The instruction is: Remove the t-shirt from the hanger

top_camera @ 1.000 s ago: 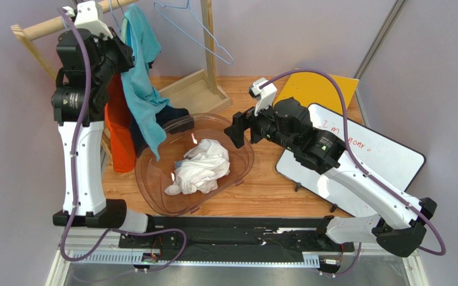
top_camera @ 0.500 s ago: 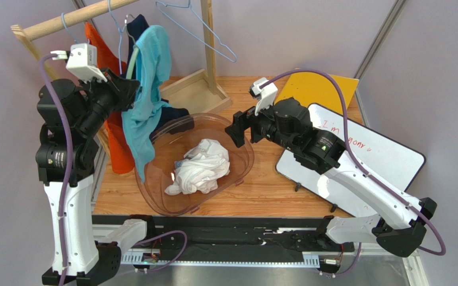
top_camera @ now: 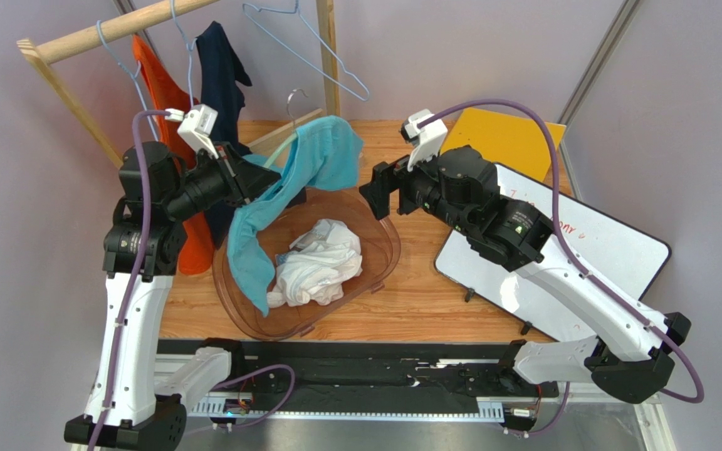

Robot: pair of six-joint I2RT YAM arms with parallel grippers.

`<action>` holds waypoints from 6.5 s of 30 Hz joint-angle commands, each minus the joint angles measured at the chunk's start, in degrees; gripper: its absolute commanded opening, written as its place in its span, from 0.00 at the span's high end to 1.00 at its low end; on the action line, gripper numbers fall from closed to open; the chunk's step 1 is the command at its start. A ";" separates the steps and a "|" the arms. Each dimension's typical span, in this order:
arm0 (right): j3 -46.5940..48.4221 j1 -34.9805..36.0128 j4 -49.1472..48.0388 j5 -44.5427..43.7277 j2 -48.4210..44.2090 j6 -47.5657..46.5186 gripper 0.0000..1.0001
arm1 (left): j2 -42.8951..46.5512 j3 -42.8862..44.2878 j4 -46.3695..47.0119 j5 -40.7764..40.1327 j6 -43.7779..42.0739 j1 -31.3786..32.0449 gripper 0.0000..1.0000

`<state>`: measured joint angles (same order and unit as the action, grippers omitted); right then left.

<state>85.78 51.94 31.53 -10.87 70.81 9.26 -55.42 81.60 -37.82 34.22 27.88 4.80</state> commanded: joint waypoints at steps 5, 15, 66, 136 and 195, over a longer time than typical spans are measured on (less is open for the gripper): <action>13.51 0.26 -7.71 4.02 6.35 -1.96 0.15 | -2.15 -1.27 9.08 5.25 -0.02 10.74 1.00; 17.84 0.18 -11.05 2.35 13.65 -2.49 0.31 | -2.59 -2.15 10.93 6.12 1.21 13.13 1.00; 17.93 -5.01 -9.13 -17.87 7.77 -3.90 1.00 | 12.96 -11.20 -3.83 -10.66 -6.79 14.10 0.12; 7.13 -14.33 -28.81 31.71 2.42 41.20 1.00 | 18.06 -22.53 9.53 -20.06 5.79 14.10 1.00; -1.58 -13.98 -9.47 6.13 -15.61 15.70 1.00 | -6.83 18.98 10.84 -15.13 -0.46 14.10 1.00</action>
<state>84.53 37.85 25.10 -3.60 56.18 25.58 -71.11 115.35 -32.53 22.20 26.85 18.98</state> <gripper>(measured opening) 0.050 0.003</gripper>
